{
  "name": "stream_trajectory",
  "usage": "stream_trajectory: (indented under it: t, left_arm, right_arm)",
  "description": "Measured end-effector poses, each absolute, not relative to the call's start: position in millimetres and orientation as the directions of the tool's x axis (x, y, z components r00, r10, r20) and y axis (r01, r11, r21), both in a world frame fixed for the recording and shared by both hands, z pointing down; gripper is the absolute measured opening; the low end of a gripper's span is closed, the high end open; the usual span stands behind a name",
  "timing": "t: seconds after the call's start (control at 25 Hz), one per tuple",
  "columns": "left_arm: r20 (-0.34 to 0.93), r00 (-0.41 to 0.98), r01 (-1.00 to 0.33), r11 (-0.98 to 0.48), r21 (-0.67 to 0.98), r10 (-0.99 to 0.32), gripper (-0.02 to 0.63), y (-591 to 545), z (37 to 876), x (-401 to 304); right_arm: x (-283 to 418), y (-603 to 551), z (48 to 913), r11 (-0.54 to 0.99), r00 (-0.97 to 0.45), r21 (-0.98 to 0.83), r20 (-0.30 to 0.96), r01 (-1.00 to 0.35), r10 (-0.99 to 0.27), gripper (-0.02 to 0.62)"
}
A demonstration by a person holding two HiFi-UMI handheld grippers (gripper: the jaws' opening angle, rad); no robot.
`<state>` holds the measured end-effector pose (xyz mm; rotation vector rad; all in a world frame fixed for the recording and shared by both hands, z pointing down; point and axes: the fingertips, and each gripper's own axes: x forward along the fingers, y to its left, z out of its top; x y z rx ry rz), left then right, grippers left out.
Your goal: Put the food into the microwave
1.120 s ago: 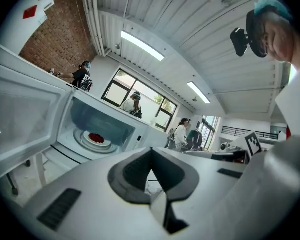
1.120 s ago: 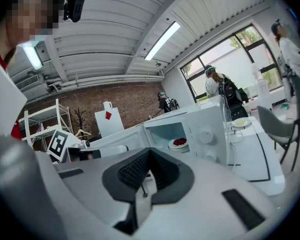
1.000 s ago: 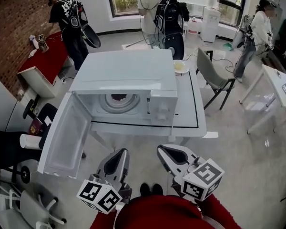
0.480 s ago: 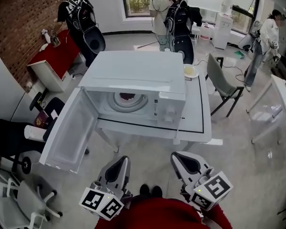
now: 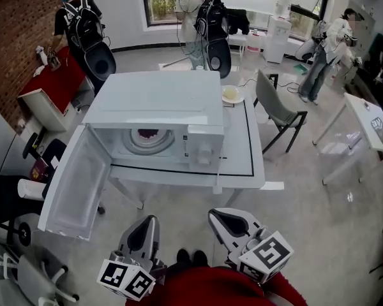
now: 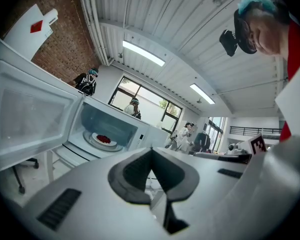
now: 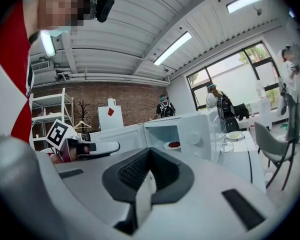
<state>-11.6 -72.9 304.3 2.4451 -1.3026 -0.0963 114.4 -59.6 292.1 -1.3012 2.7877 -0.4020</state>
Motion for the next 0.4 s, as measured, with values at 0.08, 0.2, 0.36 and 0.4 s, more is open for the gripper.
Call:
stream_trajectory:
  t: [0.08, 0.2, 0.36, 0.4]
  left_arm:
    - [0.110, 0.573, -0.788, -0.510, 0.345, -0.812, 0.010, -72.8, 305.0, -10.3]
    - [0.107, 0.579, -0.781, -0.512, 0.357, -0.809, 0.011, -73.3, 306.6, -9.2]
    - [0.124, 0.579, -0.781, -0.505, 0.366, -0.806, 0.010, -66.9, 310.3, -9.3]
    - [0.133, 0.579, -0.783, -0.503, 0.368, -0.805, 0.010, -63.8, 312.0, -9.7]
  right_arm:
    - [113.5, -58.7, 294.3, 0.622, -0.650, -0.225, 0.077, -0.750, -0.756, 0.012]
    - [114.8, -58.5, 297.4, 0.622, -0.645, -0.195, 0.086, -0.758, -0.759, 0.012]
    - [118.7, -52.7, 299.7, 0.598, -0.628, -0.225, 0.097, -0.770, -0.772, 0.012]
    - [119.7, -50.1, 301.4, 0.595, -0.625, -0.220, 0.102, -0.773, -0.774, 0.012]
